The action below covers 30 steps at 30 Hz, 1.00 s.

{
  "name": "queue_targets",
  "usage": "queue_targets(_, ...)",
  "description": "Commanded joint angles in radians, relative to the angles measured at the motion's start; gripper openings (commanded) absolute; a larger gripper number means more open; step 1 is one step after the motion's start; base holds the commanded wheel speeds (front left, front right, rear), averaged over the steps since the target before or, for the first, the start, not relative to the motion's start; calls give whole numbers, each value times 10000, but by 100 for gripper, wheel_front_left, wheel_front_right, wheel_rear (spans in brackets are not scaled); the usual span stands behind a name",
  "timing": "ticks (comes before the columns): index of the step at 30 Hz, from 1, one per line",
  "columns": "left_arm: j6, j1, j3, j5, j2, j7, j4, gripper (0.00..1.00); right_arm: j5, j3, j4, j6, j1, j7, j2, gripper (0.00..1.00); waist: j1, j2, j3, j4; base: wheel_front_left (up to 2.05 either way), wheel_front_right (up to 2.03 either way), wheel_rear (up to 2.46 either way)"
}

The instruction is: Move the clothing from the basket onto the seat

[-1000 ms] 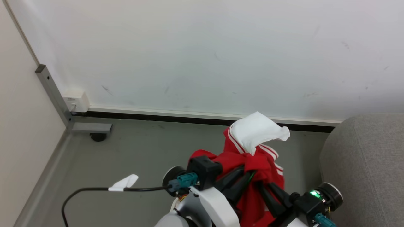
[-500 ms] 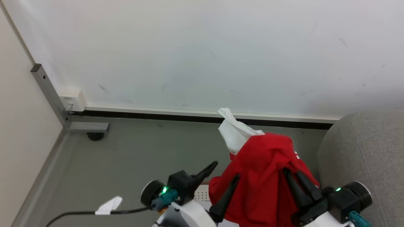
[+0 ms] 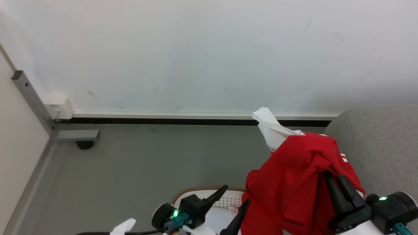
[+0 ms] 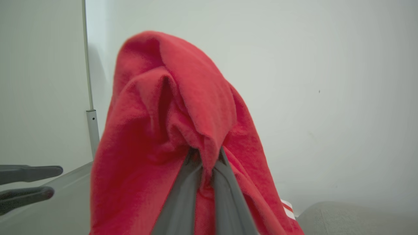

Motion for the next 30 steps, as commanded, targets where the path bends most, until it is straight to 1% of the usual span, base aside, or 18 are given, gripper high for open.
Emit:
queue_targets(1,-29,-53,-19,-64,-7,-75,31,100,45,-92,-121,1,128,-34,-55,0,0,-1,36,-217,0,0,0)
queue_targets(5,-55,-70,-158,-38,-80,-224,144,100,42,-400,-355,-1,289,-33,-160,0,0,-1,100,-832,0,0,0)
queue_targets(12,-199,-119,-647,58,-338,-525,200,100,101,-993,-778,-1,765,-32,-315,0,0,-1,307,-2146,0,0,0)
queue_targets(15,-256,-224,-892,141,-422,-693,247,100,157,-1239,-1026,-1,986,8,-362,0,0,-1,524,-2685,0,0,0)
queue_targets(18,-327,-360,-1109,171,-501,-833,322,100,274,-1564,-1268,-1,1211,25,-374,0,0,-1,809,-3068,0,0,0)
queue_targets(21,-370,-613,-1253,212,-532,-909,363,100,552,-2003,-1434,-1,1287,29,-278,0,0,-1,1254,-3271,0,0,0)
queue_targets(24,-397,-1020,-1342,430,-519,-924,380,100,902,-2468,-1470,-1,999,19,-98,0,0,-1,1990,-3293,0,0,0)
queue_targets(27,-485,-1562,-1424,689,-412,-846,325,100,1141,-3011,-1270,-1,333,3,-9,0,0,-1,2957,-3196,0,0,0)
queue_targets(30,-592,-2232,-1518,911,-246,-746,178,100,1454,-3639,-803,-1,-732,-4,-47,0,0,-1,4064,-3014,0,0,0)
